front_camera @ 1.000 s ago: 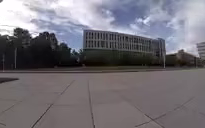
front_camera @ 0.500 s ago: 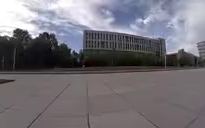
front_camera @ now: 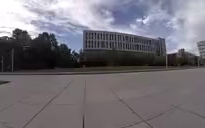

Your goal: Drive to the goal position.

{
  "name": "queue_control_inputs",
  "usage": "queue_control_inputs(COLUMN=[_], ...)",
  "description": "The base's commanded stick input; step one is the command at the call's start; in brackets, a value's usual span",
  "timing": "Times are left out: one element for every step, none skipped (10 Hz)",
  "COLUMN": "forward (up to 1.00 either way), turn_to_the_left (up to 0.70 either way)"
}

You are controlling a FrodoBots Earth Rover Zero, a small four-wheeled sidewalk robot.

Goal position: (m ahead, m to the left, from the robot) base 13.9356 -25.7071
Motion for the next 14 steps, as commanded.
queue_control_inputs(forward=[0.70, 0.70, 0.70, 0.70, 0.70, 0.70, 0.70, 0.70, 0.70, 0.70, 0.70, 0.70, 0.70, 0.70], turn_to_the_left=[0.00, 0.00, 0.00, 0.00, 0.00, 0.00, 0.00, 0.00, 0.00, 0.00, 0.00, 0.00, 0.00, 0.00])
